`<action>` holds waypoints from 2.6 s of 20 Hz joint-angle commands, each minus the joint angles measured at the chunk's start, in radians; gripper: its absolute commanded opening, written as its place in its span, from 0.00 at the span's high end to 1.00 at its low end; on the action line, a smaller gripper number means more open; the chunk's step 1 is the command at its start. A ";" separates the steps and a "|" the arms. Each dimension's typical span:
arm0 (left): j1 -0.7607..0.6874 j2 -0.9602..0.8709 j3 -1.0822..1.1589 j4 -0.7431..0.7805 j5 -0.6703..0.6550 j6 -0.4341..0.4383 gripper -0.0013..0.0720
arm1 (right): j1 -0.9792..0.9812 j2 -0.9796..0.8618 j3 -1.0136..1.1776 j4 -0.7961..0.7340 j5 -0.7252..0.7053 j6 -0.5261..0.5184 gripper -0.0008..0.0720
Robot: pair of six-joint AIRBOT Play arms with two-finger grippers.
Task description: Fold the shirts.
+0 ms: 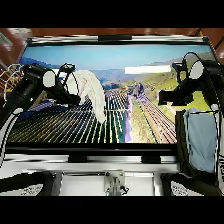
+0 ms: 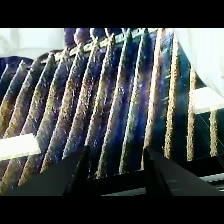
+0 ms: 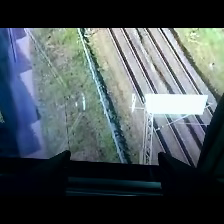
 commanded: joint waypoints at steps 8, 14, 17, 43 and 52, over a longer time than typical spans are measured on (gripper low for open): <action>0.001 -0.001 0.000 0.000 0.000 0.000 0.42 | 0.001 -0.001 0.000 0.000 0.000 0.000 0.10; 0.001 -0.001 0.000 0.000 0.000 0.000 0.42 | 0.001 -0.001 0.000 0.000 0.000 0.000 0.10; 0.001 -0.001 0.000 0.000 0.000 0.000 0.42 | 0.001 -0.001 0.000 0.000 0.000 0.000 0.10; 0.343 -0.341 0.200 -0.202 0.366 0.015 0.00 | 0.001 -0.002 0.000 0.147 -0.199 0.008 0.10; 0.292 -0.509 0.211 -0.229 0.474 -0.015 0.12 | 0.001 -0.002 0.000 0.151 -0.200 0.008 0.10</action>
